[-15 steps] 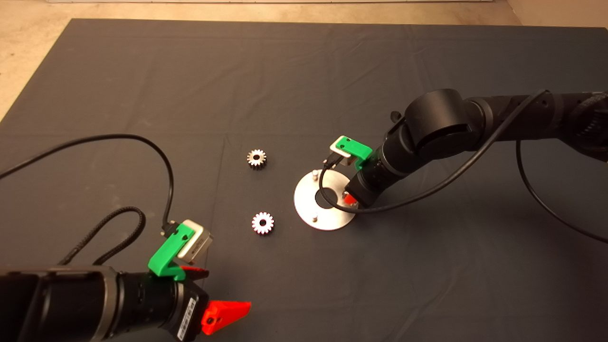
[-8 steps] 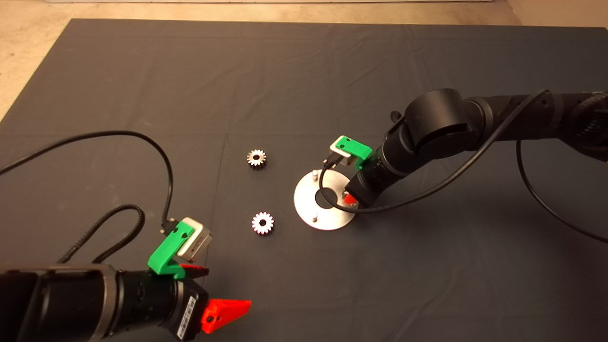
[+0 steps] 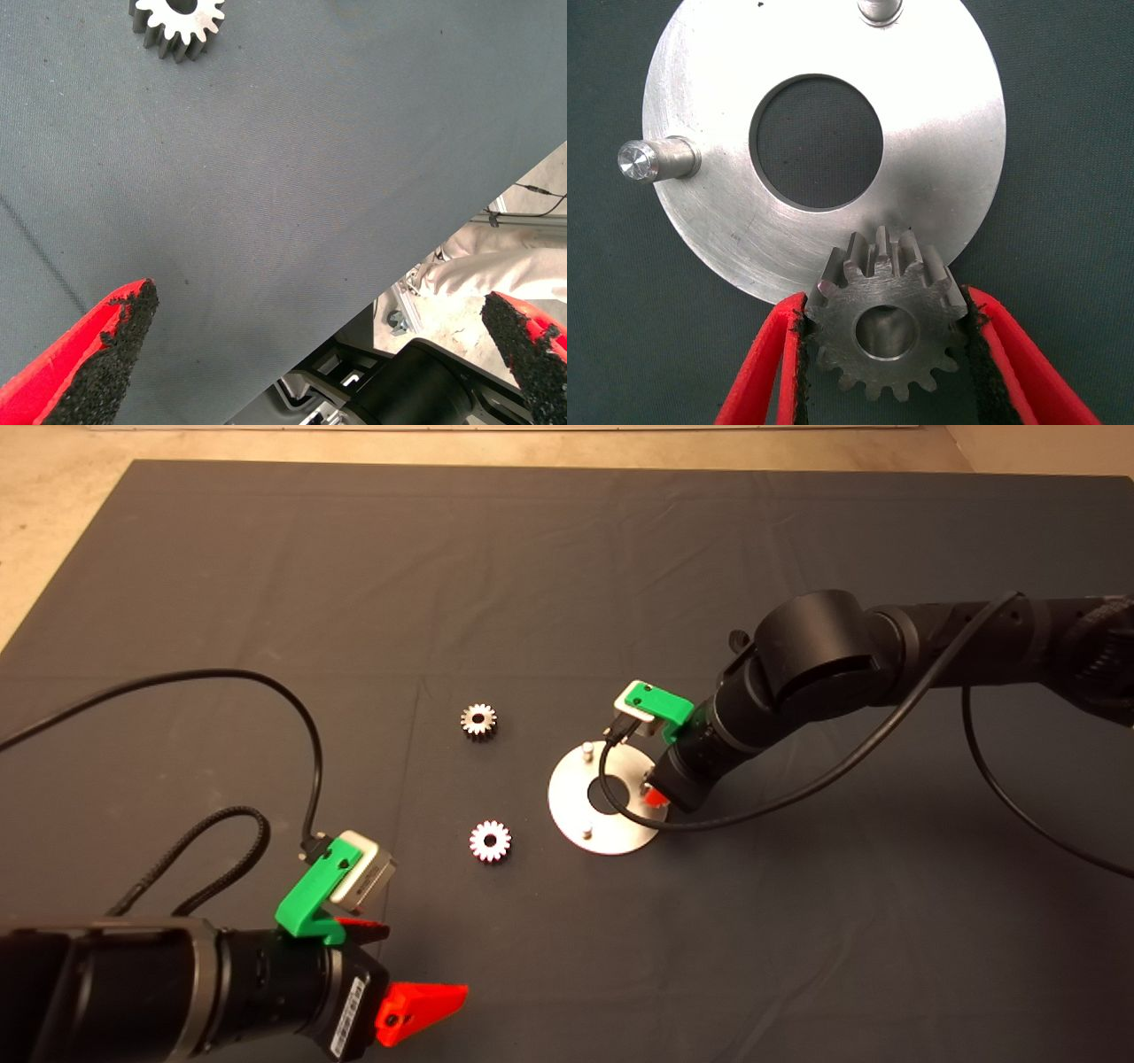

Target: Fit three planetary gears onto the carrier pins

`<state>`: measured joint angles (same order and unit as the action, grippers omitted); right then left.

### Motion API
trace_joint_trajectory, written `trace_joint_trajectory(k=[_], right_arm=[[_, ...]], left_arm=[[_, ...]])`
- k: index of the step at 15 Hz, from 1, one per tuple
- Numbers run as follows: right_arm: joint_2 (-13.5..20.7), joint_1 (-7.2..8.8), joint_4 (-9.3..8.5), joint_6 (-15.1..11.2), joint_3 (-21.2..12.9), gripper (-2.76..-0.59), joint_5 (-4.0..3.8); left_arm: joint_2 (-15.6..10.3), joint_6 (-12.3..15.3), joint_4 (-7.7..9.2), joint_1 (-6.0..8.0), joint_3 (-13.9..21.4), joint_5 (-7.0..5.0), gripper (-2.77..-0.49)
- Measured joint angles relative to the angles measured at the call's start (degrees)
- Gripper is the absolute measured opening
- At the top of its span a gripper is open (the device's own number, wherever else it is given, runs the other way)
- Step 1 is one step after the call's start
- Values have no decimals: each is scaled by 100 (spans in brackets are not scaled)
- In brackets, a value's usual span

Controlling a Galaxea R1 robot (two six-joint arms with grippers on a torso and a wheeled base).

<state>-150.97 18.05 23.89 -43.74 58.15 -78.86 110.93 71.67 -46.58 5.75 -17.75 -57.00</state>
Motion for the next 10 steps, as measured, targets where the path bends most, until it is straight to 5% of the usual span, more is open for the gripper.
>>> trace_joint_trajectory(k=[10], right_arm=[[-2, -11, 0, 88, 59, -241, -38]], left_arm=[[0, 2, 0, 0, 0, 0, -62]])
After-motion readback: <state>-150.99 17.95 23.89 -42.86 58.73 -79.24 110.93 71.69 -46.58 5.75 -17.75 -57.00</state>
